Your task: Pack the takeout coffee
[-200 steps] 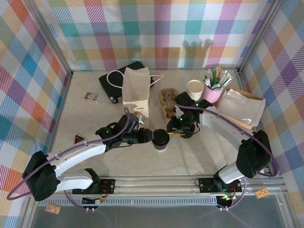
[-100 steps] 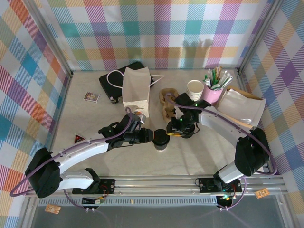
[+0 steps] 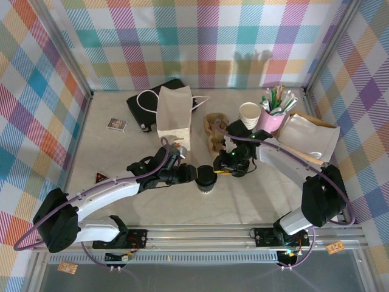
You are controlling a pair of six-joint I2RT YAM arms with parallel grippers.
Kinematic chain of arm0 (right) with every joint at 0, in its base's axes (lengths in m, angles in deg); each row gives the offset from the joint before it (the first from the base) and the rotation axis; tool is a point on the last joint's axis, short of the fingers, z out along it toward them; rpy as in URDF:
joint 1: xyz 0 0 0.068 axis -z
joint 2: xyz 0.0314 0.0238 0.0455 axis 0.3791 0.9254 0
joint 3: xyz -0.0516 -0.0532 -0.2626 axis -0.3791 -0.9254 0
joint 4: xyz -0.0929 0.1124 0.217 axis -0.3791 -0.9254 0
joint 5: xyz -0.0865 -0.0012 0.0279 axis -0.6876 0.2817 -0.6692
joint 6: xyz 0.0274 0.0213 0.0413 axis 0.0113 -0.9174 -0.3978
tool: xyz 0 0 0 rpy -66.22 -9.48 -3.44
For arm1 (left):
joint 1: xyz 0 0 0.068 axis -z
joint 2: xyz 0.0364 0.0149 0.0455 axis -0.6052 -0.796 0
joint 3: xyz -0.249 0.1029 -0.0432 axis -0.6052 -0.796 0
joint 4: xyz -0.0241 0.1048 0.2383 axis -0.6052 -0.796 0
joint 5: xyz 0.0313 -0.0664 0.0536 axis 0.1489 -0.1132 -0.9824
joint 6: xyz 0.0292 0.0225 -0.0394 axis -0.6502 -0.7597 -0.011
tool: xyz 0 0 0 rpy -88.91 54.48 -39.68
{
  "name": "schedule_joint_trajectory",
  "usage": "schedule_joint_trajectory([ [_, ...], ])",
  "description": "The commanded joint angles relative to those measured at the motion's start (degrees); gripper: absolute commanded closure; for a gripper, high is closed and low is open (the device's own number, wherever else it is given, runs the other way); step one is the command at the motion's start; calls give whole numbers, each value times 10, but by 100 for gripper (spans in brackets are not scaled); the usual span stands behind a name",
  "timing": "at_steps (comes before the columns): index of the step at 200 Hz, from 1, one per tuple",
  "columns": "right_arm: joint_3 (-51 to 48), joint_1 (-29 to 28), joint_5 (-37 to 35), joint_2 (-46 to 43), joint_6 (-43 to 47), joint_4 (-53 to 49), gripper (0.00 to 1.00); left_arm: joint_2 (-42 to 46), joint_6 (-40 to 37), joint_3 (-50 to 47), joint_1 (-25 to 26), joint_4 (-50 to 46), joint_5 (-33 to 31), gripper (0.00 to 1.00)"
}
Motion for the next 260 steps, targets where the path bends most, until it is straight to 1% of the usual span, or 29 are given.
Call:
schedule_joint_trajectory([
  [1, -39, -6, -10, 19, -2, -9, 75, -21, 2, -8, 3, -5, 4, 68],
  [91, -77, -6, -17, 14, -4, -9, 82, -23, -14, 4, 3, -22, 2, 68],
  [126, -68, -6, -14, 11, -2, -11, 80, -21, -20, 9, 3, -24, 1, 68],
  [155, -25, -6, -22, 9, -2, -31, 78, -20, -28, 22, 4, -24, 0, 67],
  [159, -18, -6, -24, 8, -2, -34, 77, -20, -30, 24, 4, -41, 0, 67],
  [188, 17, -7, -34, 2, -9, -44, 73, -15, -40, 48, 4, -51, -6, 66],
  [260, 54, -6, -33, 10, -9, -56, 72, 10, -45, 73, 4, -73, -27, 65],
])
